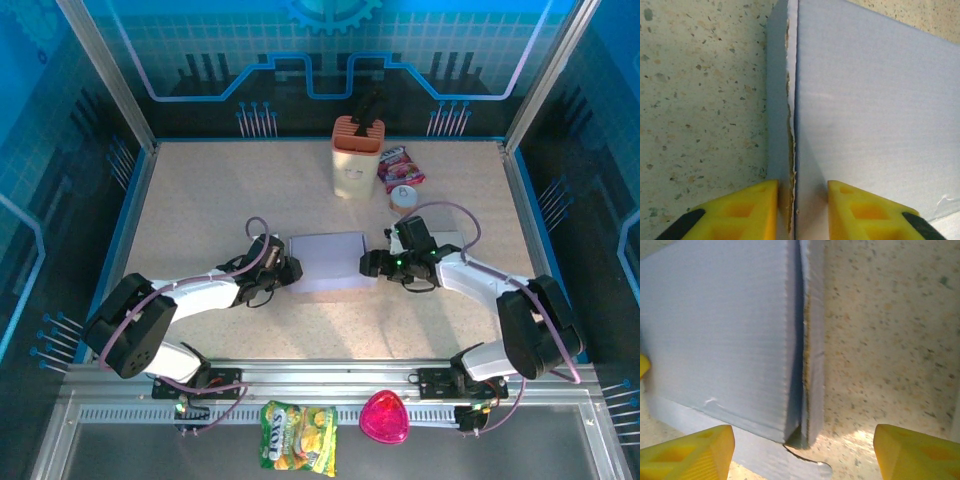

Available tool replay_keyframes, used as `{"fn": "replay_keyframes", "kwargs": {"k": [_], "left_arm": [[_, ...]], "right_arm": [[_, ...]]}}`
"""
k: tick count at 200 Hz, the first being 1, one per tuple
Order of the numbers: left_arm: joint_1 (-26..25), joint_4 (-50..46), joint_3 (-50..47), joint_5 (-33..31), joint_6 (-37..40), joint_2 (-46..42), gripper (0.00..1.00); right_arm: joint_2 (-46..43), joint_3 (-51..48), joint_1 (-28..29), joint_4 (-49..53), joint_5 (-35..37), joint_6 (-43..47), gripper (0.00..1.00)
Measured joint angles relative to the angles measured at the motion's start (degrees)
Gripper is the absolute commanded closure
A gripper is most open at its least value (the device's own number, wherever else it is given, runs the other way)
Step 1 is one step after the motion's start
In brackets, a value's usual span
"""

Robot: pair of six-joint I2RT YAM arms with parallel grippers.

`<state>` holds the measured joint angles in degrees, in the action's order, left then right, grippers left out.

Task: Fold the paper box

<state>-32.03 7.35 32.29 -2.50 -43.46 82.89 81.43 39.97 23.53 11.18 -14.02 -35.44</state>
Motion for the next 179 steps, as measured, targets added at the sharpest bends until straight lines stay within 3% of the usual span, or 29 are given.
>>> {"fn": "replay_keyframes", "kwargs": {"k": [108, 179], "left_arm": [[1.2, 6.0, -3.1, 1.0, 0.0, 0.0, 0.88], [6.0, 18.4, -9.8, 6.1, -1.9, 0.0, 0.93]], "right_arm": [[10.6, 5.2, -4.1, -4.6, -11.6, 2.4, 0.23], [13.5, 6.7, -5.5, -4.9, -16.8, 5.3, 0.18]]}}
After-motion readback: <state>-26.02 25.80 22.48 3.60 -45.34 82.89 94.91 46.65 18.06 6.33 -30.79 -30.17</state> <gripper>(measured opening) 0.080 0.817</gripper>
